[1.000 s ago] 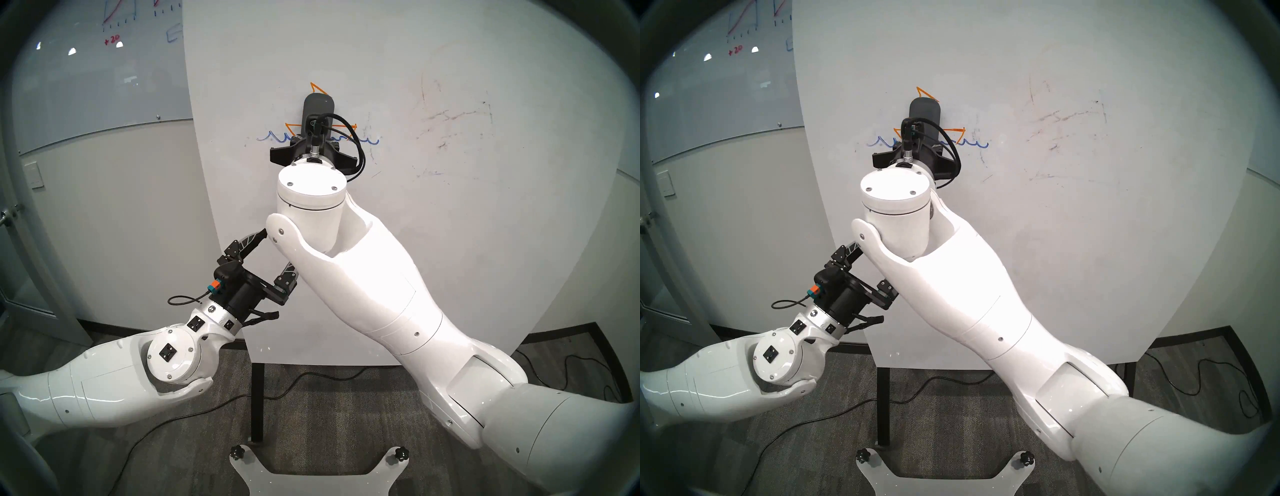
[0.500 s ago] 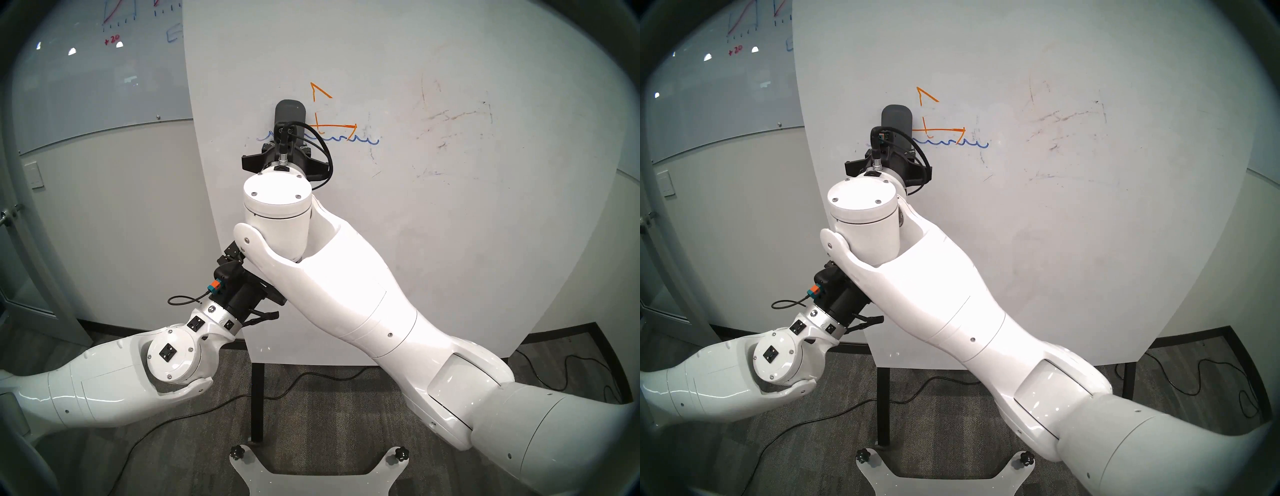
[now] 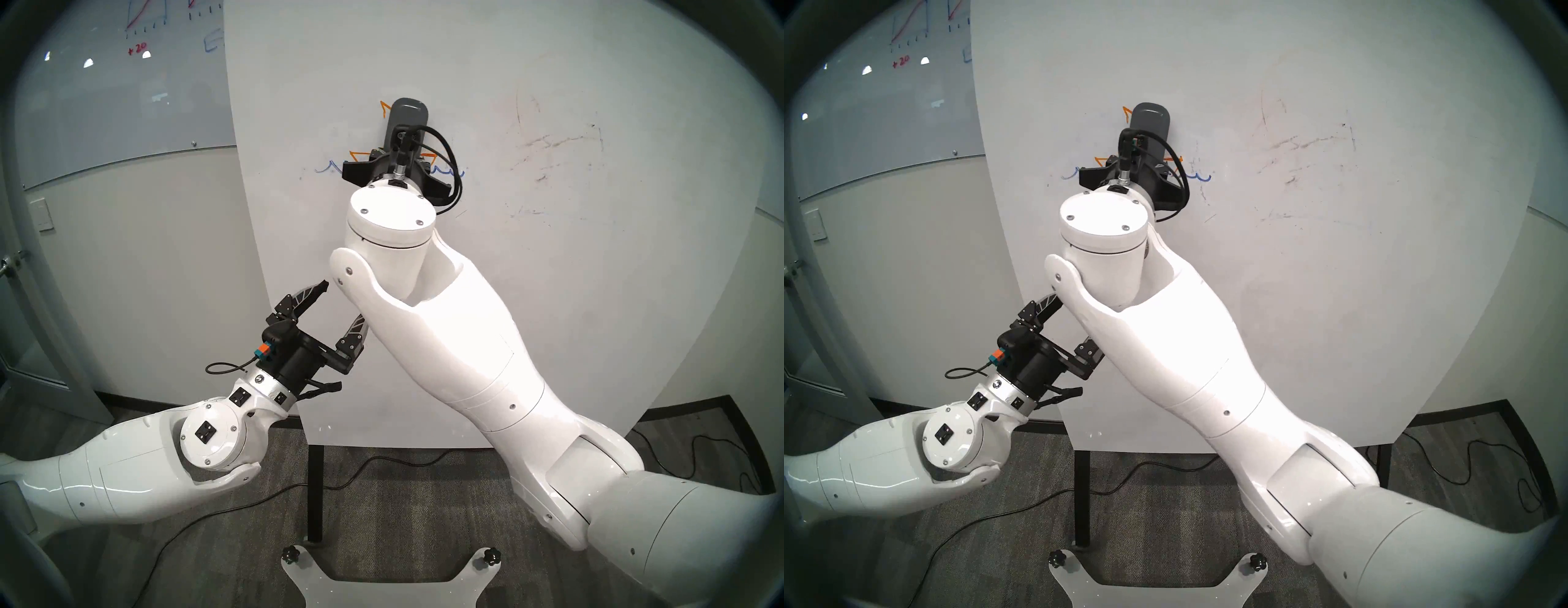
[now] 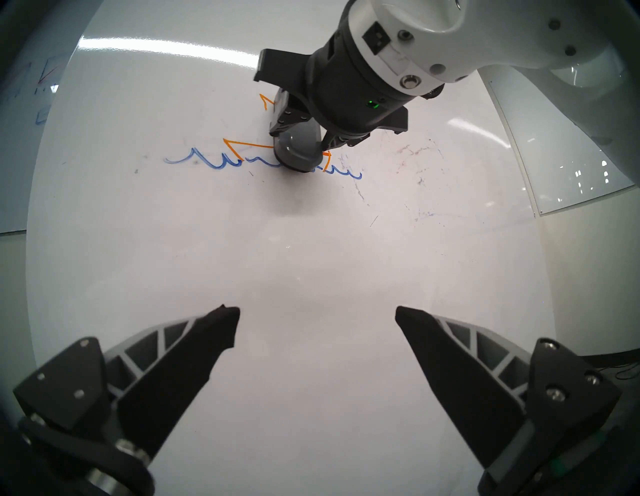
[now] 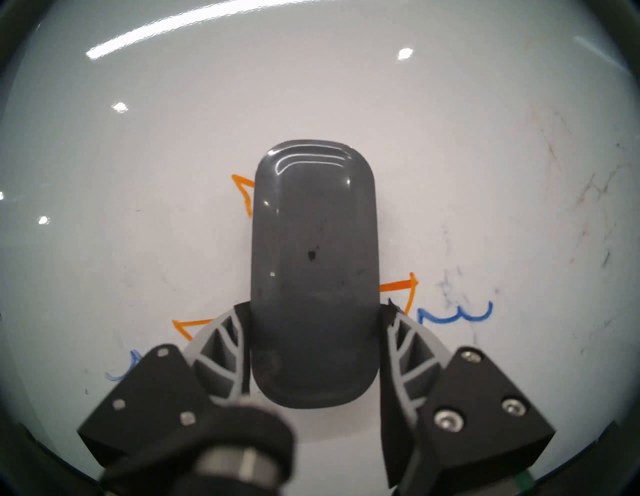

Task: Erase all marks on the whiteboard with the eraser

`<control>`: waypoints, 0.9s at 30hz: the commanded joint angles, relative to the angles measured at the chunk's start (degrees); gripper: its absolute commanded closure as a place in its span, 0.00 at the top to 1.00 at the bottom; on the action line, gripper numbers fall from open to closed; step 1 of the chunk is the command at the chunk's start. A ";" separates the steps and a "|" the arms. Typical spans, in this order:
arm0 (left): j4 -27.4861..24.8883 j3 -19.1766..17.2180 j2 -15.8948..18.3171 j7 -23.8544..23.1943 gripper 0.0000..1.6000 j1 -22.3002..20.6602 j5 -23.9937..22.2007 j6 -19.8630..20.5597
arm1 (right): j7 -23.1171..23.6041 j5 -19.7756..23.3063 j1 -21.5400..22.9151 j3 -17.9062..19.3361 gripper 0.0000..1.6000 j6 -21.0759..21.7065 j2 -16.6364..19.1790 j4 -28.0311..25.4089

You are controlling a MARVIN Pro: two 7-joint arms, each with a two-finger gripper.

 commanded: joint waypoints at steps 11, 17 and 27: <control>-0.47 -0.52 0.00 0.03 1.00 -0.54 0.00 -0.37 | 3.48 0.78 1.19 -5.94 0.00 -0.10 -4.70 4.06; -0.47 -0.51 0.00 0.04 1.00 -0.55 0.00 -0.36 | 3.98 0.67 1.92 -8.48 0.00 -1.43 -7.41 7.30; -0.47 -0.50 0.01 0.04 1.00 -0.56 -0.01 -0.38 | 1.84 0.27 1.22 -3.60 0.00 -2.33 -3.02 4.90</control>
